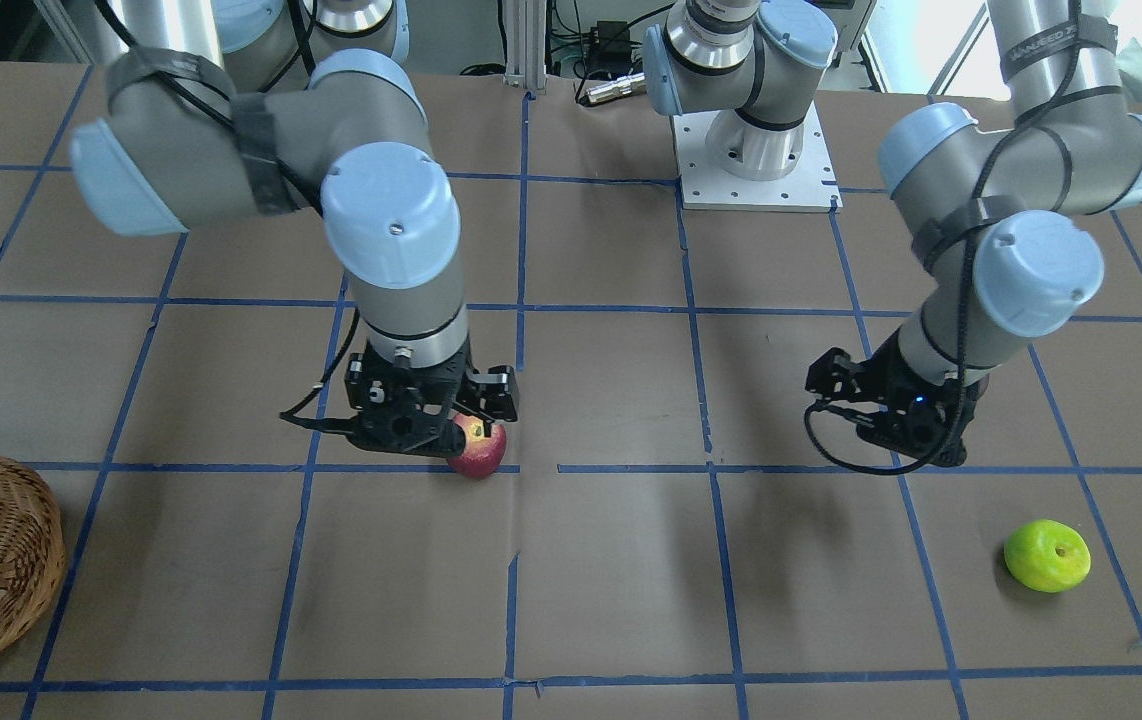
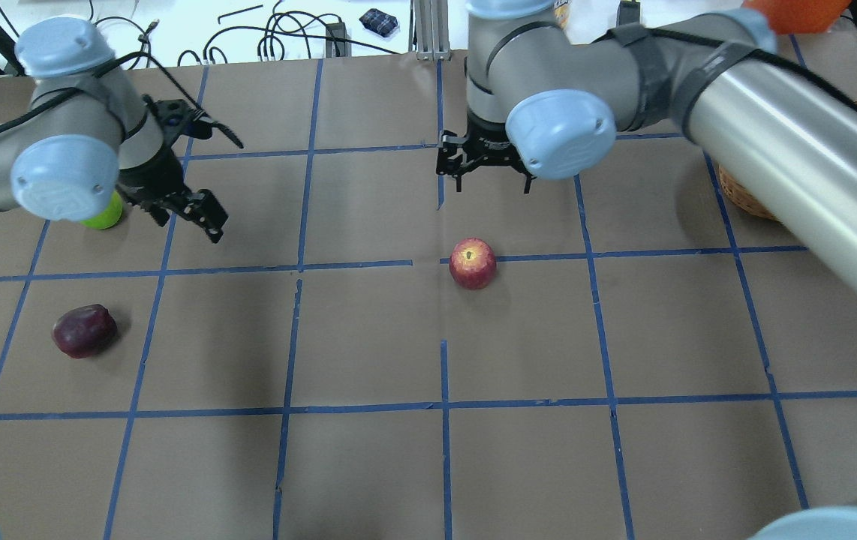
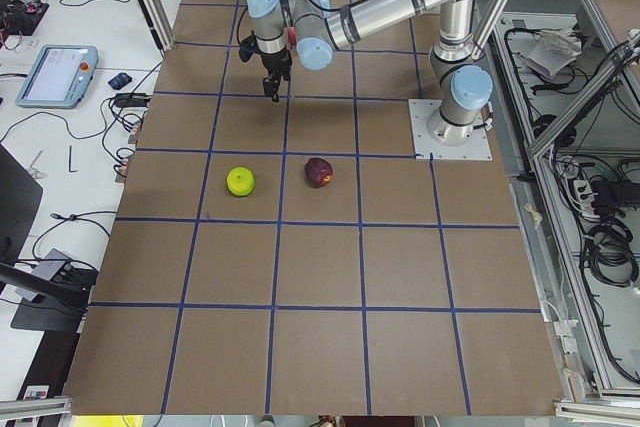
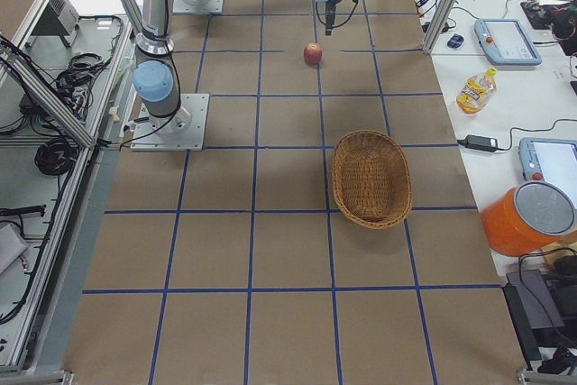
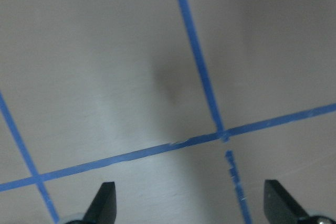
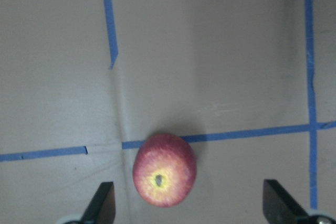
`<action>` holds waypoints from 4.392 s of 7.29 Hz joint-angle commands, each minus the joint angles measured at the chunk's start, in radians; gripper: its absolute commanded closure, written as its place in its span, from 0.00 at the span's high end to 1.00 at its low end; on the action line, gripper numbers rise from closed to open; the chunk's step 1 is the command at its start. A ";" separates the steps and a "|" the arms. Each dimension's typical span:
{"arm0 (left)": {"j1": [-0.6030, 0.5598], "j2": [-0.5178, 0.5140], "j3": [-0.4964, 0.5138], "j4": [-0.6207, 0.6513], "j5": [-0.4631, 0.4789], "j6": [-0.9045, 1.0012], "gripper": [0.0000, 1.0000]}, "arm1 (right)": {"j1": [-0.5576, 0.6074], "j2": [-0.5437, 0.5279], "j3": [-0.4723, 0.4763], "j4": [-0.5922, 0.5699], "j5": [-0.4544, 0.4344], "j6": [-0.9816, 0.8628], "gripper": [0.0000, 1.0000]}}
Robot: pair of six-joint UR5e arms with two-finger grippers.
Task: Put all apples into basket
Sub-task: 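Move the left gripper to the purple apple while the right gripper reaches the red apple, then grasp the purple apple with left gripper while right gripper grasps red apple, then carry red apple to basket with right while left carries purple apple to center, then release red apple into basket while left sets purple apple down and withdraws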
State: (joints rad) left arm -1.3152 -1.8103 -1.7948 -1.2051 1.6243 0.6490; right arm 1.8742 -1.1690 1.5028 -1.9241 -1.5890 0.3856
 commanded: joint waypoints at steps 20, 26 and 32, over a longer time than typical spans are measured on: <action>-0.124 -0.082 0.170 -0.073 -0.202 -0.299 0.19 | -0.500 -0.119 0.163 -0.127 0.015 -0.552 0.34; -0.617 -0.248 0.155 0.207 -0.205 -1.060 0.05 | -0.903 0.205 -0.107 -0.179 0.010 -1.229 0.64; -0.598 -0.212 0.189 0.127 -0.205 -1.117 1.00 | -0.737 0.097 -0.115 0.035 0.009 -1.175 1.00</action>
State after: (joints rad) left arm -1.9603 -2.0626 -1.6272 -1.0134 1.4161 -0.4899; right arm 1.0647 -1.0089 1.3852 -1.9562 -1.5788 -0.8293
